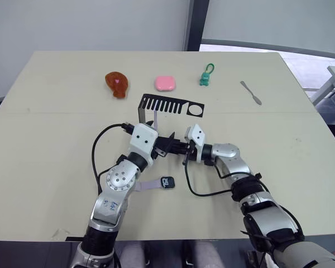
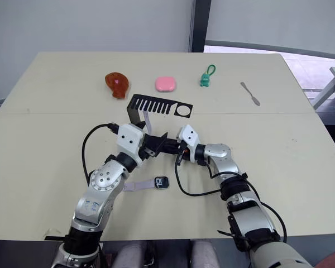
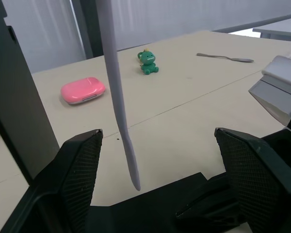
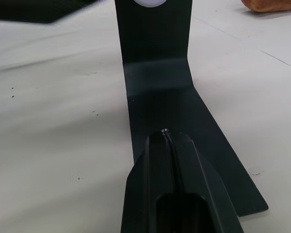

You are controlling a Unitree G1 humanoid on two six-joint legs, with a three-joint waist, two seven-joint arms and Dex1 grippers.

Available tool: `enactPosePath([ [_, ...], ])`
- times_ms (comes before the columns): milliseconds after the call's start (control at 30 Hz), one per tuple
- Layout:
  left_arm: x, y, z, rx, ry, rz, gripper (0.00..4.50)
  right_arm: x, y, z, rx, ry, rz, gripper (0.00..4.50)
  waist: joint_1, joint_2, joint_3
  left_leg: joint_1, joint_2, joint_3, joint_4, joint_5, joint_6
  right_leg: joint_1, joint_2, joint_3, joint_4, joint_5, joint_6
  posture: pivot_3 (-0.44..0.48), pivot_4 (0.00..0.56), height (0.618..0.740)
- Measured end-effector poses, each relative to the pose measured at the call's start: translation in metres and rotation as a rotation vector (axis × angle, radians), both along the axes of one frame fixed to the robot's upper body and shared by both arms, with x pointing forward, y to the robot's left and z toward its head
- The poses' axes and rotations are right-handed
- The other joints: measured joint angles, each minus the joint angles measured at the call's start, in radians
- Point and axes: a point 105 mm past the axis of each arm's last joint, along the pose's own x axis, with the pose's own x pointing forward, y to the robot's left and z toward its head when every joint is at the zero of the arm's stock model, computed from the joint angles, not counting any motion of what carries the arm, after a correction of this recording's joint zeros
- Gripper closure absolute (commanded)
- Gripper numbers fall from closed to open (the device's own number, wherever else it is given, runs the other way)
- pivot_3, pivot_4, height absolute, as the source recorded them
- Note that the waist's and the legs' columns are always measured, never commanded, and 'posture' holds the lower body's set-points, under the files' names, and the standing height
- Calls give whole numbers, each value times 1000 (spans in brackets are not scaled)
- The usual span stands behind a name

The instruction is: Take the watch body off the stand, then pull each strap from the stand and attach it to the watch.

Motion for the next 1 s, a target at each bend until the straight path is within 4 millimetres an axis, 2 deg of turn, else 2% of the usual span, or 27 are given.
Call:
enactPosePath([
  [333,3,-6,4,-3,-32,1,505,-1,1,-1,-3,2,7,4500,0,0,0,0,0,0,0,0,0,0,0,0,0,0,0,0,150,740],
  [433,4,-6,5,-2,-40,6,1343,-1,1,-1,-4,3,11,4500,0,0,0,0,0,0,0,0,0,0,0,0,0,0,0,0,150,740],
  [567,6,-2,5,-6,-47,23,3367,-1,1,-1,-4,3,12,4500,0,0,0,0,0,0,0,0,0,0,0,0,0,0,0,0,150,740],
  [600,7,-1,5,-6,-48,28,4085,-1,1,-1,-5,3,12,4500,0,0,0,0,0,0,0,0,0,0,0,0,0,0,0,0,150,740],
  [633,8,-1,4,-6,-46,29,4472,-1,1,-1,-5,3,12,4500,0,0,0,0,0,0,0,0,0,0,0,0,0,0,0,0,150,740],
  [1000,5,0,10,-17,-98,27,4472,-2,2,-2,-8,4,13,4500,0,0,0,0,0,0,0,0,0,0,0,0,0,0,0,0,150,740],
])
